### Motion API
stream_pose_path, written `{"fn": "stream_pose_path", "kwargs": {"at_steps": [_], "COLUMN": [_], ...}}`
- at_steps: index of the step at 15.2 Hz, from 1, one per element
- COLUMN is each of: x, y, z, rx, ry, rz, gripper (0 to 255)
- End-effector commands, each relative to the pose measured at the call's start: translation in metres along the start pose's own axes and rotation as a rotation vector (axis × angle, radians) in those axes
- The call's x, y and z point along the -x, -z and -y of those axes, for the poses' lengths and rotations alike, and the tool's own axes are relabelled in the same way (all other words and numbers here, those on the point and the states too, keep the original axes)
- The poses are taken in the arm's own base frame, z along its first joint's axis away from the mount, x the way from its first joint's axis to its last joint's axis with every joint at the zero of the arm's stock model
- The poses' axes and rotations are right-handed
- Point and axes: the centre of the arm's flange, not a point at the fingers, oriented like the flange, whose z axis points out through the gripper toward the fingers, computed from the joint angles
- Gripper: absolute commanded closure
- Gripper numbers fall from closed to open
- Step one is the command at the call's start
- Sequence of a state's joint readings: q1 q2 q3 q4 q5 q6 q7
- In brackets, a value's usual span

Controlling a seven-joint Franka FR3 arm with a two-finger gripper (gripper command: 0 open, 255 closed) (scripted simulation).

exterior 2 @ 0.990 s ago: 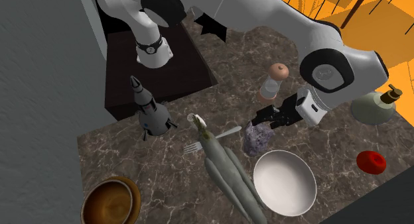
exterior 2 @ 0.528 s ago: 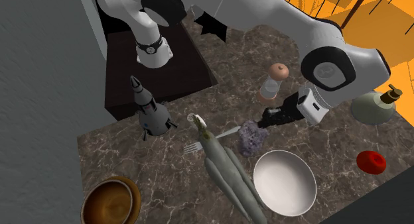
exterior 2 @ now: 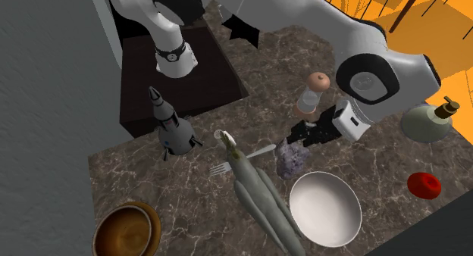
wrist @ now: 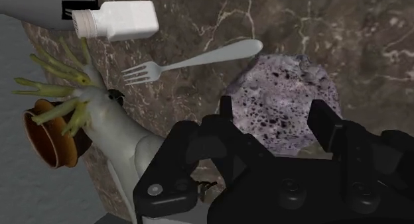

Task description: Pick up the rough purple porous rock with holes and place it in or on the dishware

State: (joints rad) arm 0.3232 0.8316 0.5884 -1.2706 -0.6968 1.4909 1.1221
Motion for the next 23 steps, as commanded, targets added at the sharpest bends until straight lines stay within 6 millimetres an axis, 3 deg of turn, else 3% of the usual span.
{"fn": "stream_pose_path", "kwargs": {"at_steps": [1, 4, 7, 8, 15, 23], "x": [-0.014, -0.012, 0.016, 0.02, 0.004, 0.004], "y": [-0.008, -0.052, -0.124, -0.132, -0.153, -0.153], "z": [-0.046, -0.129, -0.182, -0.185, -0.154, -0.154], "rx": [-0.227, -0.627, -1.026, -1.067, -1.067, -1.067], "ry": [-0.198, -0.552, -0.905, -0.941, -0.941, -0.941], "rz": [0.004, 0.026, 0.047, 0.05, 0.05, 0.05], "gripper": [0, 0, 0, 0, 0, 0]}}
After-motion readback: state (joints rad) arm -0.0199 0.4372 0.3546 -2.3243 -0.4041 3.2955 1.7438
